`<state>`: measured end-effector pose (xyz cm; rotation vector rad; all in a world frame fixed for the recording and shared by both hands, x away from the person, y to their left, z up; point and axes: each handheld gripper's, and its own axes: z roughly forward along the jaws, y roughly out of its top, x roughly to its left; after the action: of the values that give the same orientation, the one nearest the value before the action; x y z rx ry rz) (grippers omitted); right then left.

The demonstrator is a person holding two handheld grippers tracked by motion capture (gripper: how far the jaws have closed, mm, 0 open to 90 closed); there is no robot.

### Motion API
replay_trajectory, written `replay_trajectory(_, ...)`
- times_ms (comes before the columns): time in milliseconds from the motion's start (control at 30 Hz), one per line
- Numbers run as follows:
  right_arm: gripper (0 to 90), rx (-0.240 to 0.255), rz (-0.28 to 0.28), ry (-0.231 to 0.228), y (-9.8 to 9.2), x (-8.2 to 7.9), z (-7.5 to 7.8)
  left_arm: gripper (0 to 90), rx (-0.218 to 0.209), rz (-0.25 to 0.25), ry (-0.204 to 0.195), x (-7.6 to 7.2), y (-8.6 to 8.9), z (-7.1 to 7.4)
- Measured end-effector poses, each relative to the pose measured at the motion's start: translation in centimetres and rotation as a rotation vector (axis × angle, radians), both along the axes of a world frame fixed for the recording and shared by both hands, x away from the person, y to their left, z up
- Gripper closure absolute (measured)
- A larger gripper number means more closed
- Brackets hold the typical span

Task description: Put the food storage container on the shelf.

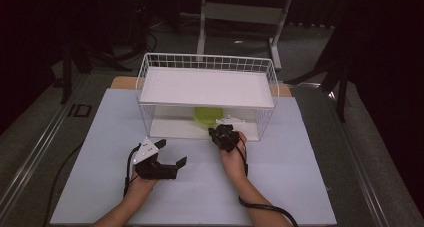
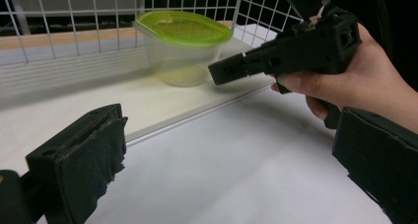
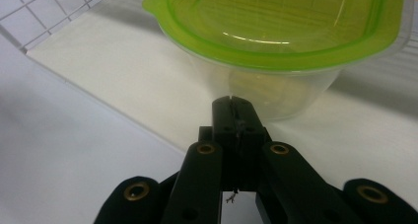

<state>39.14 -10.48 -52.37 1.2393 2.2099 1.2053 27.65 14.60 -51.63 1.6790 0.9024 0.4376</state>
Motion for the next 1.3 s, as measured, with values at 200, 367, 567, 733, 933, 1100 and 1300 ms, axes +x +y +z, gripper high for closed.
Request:
replay_trajectory(200,90.0,-0.005,0.010,-0.014,0.5,-0.1,0.0,0.8,0.004,0.002,0.000,0.0,0.2,0.0)
replay_trajectory(367,88.3,0.013,0.025,-0.012,0.1,-1.3,0.5,0.7,-0.005,-0.003,0.007,0.3,0.3,0.0)
replay_trajectory(567,78.3,0.026,0.053,-0.031,-0.8,-3.1,1.5,0.8,0.013,-0.053,-0.009,0.8,0.2,0.5)
replay_trajectory(733,59.2,0.065,0.062,-0.055,-1.7,-4.5,2.8,0.8,0.016,-0.058,-0.017,0.7,0.5,1.1)
replay_trajectory(933,40.8,0.090,0.073,-0.124,-2.4,-6.2,3.4,0.8,0.001,-0.066,-0.018,0.4,0.8,1.8)
replay_trajectory(1100,25.7,0.133,0.105,-0.131,-3.4,-7.2,3.9,0.8,0.003,-0.079,-0.018,0.2,0.9,2.3)
replay_trajectory(1300,19.3,0.149,0.120,-0.125,-4.5,-8.1,4.0,0.8,-0.010,-0.091,-0.014,-0.2,0.9,3.0)
